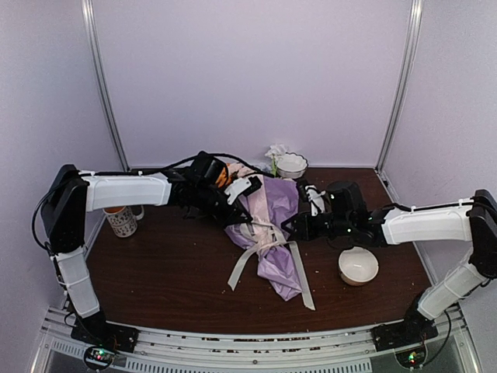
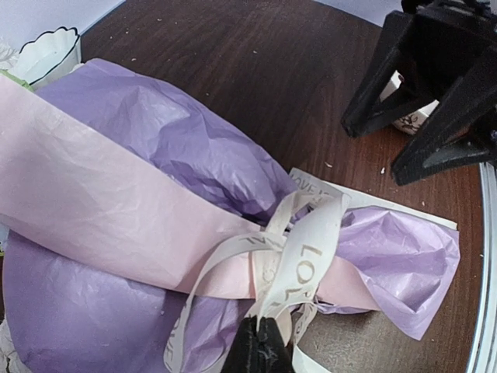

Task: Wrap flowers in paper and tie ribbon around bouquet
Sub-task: Cross the half-tied ribbon over the folded bouquet.

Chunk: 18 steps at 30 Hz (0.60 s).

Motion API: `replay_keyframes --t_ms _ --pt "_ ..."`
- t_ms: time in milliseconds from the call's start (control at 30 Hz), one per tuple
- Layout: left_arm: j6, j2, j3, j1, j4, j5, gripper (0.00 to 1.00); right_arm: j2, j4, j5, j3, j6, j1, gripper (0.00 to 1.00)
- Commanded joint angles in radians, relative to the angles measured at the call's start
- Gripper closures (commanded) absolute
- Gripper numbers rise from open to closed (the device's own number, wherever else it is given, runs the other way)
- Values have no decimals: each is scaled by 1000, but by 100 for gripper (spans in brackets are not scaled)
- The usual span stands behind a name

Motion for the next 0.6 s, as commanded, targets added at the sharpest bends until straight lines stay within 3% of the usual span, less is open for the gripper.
replay_keyframes --t_ms 0,233,333,400,467,567 --pt "14 7 8 -4 13 -12 100 11 -84 56 -44 -11 2 56" --pt "3 -4 -7 -3 33 -19 100 35 -194 162 -40 -47 -3 54" --pt "-4 -10 -15 -4 39 -22 100 94 -264 107 34 -153 -3 53" --pt "-5 -10 -14 -3 39 -26 100 149 -370 169 112 -197 -5 53" --pt "-5 -10 -13 -4 37 -27 100 189 -444 239 158 -200 -16 54" --pt "-6 -9 -15 -4 37 -23 100 194 -449 202 150 -182 -39 54"
